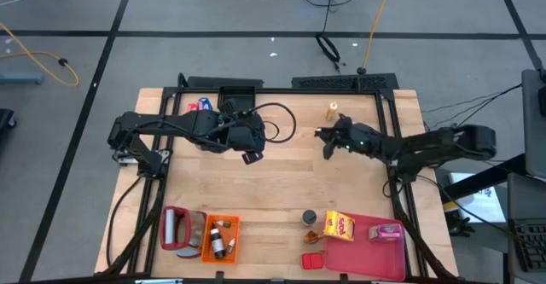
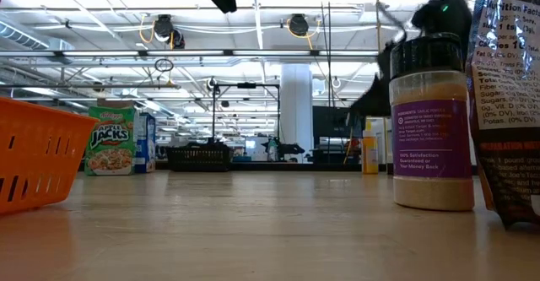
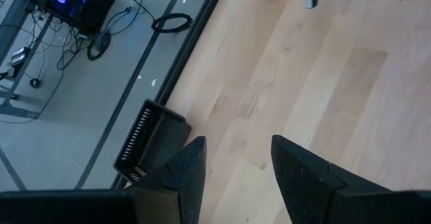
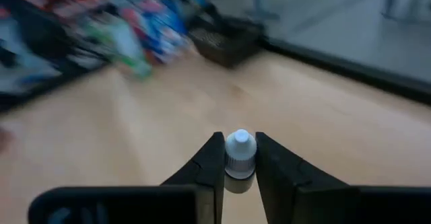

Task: Pick & Place Kitchen Items
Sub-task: Put the green coloring bottle into the orange bin

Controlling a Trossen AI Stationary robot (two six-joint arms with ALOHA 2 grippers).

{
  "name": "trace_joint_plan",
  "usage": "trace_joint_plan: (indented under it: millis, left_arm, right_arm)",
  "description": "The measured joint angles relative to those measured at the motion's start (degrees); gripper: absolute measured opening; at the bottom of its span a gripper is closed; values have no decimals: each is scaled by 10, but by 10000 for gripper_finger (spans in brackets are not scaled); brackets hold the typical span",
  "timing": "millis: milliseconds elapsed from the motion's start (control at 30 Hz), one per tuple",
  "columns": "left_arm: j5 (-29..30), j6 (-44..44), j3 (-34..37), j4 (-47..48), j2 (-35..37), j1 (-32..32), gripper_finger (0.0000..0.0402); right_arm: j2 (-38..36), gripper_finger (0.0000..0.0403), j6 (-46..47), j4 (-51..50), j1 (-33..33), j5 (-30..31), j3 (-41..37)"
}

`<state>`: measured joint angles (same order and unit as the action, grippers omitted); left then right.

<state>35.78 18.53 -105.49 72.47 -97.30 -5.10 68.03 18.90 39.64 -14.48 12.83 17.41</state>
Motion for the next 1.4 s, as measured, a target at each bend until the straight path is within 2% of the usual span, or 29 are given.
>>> trace_joint_plan:
  millis: [100,267,500,733,967,1267,1400]
  left_arm:
    - [-23,-19,7,-44,0,0,170]
    - [-130,-92,60,-167,0,1,170]
    - [-193,-148,154,-367,-1,3,170]
    - [-215,-158,215,-531,0,7,170]
    - [-258,-145,253,-627,-2,16,170]
    - [-260,-132,283,-680,-3,17,170]
    - [-296,-123,293,-701,-3,17,170]
  right_arm:
    - [-55,53,-3,0,39,0,0]
    - [-127,53,-25,0,104,1,0]
    - [-171,54,-38,0,178,5,0]
    - [-163,54,-41,30,221,9,0]
    - [-132,54,-53,77,249,37,1]
    - [-61,54,-97,77,256,37,67]
    - [-34,54,-112,72,256,37,97]
